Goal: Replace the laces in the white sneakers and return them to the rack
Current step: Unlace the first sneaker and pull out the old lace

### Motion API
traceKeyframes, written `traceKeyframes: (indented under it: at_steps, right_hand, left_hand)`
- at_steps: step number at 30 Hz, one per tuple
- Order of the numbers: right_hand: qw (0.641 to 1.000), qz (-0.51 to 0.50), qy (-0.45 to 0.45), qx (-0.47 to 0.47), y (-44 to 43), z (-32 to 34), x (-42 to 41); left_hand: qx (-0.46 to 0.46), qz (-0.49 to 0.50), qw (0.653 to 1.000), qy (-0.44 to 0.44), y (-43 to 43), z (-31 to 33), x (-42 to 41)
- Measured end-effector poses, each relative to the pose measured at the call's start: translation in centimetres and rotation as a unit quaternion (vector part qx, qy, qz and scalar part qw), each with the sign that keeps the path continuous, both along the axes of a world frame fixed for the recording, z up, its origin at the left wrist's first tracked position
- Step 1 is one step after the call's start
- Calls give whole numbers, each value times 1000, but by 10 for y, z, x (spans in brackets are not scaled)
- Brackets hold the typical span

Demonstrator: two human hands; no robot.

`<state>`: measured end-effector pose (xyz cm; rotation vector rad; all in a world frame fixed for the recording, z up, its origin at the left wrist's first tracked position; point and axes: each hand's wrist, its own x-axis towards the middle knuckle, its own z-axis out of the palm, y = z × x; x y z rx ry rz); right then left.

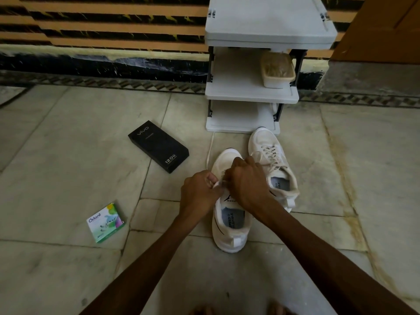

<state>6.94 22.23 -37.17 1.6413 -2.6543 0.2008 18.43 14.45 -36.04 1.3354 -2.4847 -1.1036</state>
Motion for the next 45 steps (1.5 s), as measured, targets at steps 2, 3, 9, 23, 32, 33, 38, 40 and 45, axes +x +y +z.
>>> traceKeyframes:
  at_steps: [2,3,9,23,32,33,38,40,45]
  right_hand:
    - [1000,-1,-26,-10,-2,1,-1]
    - [996,-22,-66,-52,-2,6,-2]
    - [770,-209,-429,-424,-11,46,-27]
    - [994,38,-54,86,-13,20,-15]
    - [577,-244,-681,-380,-9,59,-49]
    - [487,-233,-745,-392,-9,61,-48]
    - [739,-141,-622,-216,-8,55,-32]
    - [933,-57,-340,-108,-10,39,-30]
    - [987,0,-152,53,-7,22,-16]
  left_hand:
    - [-2,-3,1000,-5,-1,1,0]
    - [-2,-6,1000,-8,-2,1,0]
    - [6,-21,999,-25,-2,4,-3]
    - [-7,0,1000,-14,3,-4,-5]
    - [-17,-17,999,-33,2,3,-7]
    - [-17,-18,999,-35,2,2,-7]
    - [1,-17,1000,-19,-1,0,-5]
    - [8,-18,1000,-17,-2,-1,-3]
    - [7,-18,1000,-19,-2,-4,-5]
